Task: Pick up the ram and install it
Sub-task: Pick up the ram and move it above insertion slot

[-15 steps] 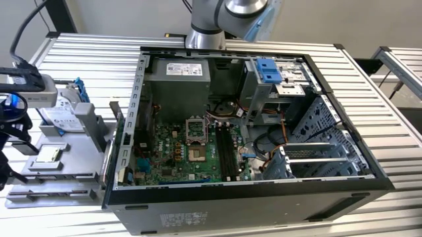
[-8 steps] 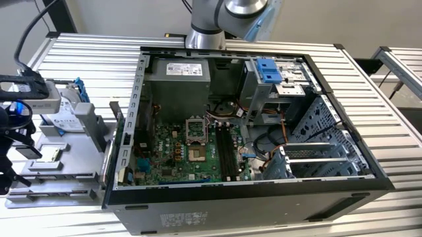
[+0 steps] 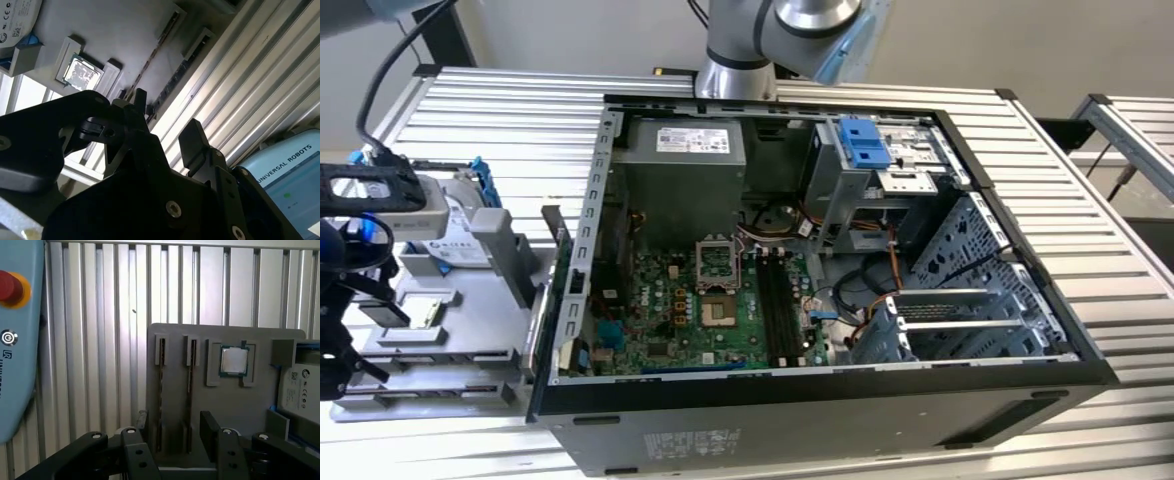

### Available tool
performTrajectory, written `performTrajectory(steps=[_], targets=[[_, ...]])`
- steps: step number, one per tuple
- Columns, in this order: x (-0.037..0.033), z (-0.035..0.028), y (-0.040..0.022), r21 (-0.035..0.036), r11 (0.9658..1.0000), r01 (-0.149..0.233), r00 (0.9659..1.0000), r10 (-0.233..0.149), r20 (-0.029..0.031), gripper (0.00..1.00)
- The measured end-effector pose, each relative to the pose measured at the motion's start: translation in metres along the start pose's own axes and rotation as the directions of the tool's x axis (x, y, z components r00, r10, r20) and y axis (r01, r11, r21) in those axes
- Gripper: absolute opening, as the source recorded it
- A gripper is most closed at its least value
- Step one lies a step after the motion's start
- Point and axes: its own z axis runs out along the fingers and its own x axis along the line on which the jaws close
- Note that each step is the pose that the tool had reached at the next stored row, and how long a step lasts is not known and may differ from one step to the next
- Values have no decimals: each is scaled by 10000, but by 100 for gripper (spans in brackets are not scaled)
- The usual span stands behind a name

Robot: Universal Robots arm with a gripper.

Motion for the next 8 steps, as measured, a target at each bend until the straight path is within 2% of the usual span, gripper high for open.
performTrajectory(steps=[3,8], targets=[[2,24,0,2,10000,0,10000,0,3,100],[8,112,9,1,10000,0,10000,0,2,100]])
